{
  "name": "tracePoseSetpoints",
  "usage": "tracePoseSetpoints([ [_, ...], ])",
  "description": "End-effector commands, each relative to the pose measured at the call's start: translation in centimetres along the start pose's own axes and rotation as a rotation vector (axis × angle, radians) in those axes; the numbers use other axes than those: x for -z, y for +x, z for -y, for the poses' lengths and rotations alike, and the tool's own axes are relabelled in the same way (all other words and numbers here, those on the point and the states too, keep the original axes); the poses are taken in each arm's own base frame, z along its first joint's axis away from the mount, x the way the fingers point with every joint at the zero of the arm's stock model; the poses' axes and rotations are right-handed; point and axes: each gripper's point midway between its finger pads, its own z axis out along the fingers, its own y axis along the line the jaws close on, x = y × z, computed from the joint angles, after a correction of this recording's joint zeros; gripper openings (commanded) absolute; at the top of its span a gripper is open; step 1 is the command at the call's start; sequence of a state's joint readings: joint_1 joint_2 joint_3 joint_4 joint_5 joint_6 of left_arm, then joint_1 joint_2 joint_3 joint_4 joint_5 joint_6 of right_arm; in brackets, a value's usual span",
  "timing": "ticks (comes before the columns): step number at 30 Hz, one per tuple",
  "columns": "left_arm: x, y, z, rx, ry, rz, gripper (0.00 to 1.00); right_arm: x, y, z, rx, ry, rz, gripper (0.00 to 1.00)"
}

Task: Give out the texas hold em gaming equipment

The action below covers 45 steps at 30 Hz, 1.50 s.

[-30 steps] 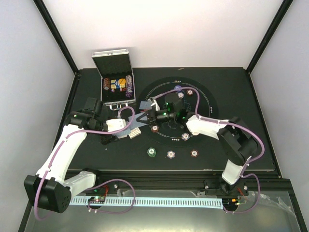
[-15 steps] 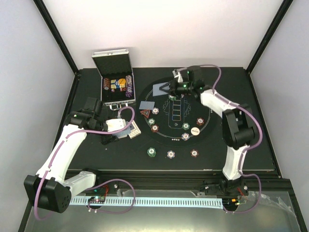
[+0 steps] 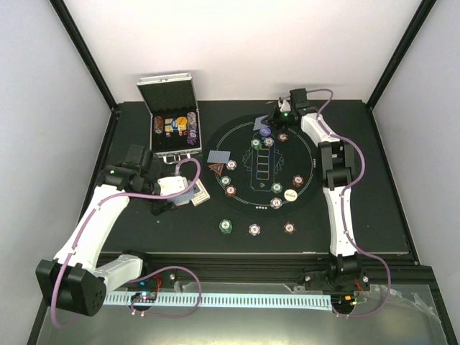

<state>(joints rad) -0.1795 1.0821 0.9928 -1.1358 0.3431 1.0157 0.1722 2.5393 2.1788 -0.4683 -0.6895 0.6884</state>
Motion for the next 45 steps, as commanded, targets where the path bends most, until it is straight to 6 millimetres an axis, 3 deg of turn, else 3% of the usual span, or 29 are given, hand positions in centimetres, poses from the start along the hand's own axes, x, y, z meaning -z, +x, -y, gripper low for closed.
tracePoseSetpoints([
  [1, 0.8, -0.8, -0.6, -0.010, -0.022, 0.011, 0.01, -1.3, -0.7, 0.7, -0.037, 0.004, 0.008, 0.03],
  [6, 0.9, -0.8, -0.7, -0.010, -0.027, 0.003, 0.02, -1.7, -0.7, 1.2, -0.035, 0.027, 0.007, 0.21],
  [12, 1.0, -1.0, -0.5, -0.009, -0.016, 0.016, 0.02, 1.3, -0.5, 0.9, 0.038, 0.113, 0.020, 0.44],
  [21, 1.3, -1.0, 0.0, -0.012, -0.012, 0.020, 0.02, 7.5, 1.0, 1.4, 0.093, 0.245, 0.036, 0.52],
  [23, 1.4, -1.0, 0.1, -0.012, -0.011, 0.020, 0.02, 8.8, 1.7, 1.0, 0.096, 0.248, 0.040, 0.53],
  [26, 1.4, -1.0, 0.2, -0.013, -0.011, 0.022, 0.02, 10.3, 3.4, -0.6, 0.111, 0.200, 0.058, 0.62],
  [30, 1.4, -1.1, 0.3, -0.011, -0.011, 0.028, 0.02, 11.1, 8.1, -4.5, 0.133, 0.068, 0.054, 0.73],
  [32, 1.4, -1.1, 0.3, -0.009, -0.008, 0.033, 0.02, 10.6, 11.7, -6.4, 0.153, -0.015, 0.034, 0.77],
  [35, 1.4, -1.2, 0.4, -0.008, -0.003, 0.035, 0.02, 9.8, 18.3, -11.2, 0.186, -0.165, -0.040, 0.82],
  [40, 1.3, -1.2, 0.4, -0.009, 0.005, 0.029, 0.02, 8.2, 28.1, -16.2, 0.192, -0.369, -0.194, 0.86],
  [45, 1.3, -1.2, 0.4, -0.014, 0.001, 0.030, 0.02, 7.8, 34.1, -19.7, 0.171, -0.530, -0.296, 0.87],
])
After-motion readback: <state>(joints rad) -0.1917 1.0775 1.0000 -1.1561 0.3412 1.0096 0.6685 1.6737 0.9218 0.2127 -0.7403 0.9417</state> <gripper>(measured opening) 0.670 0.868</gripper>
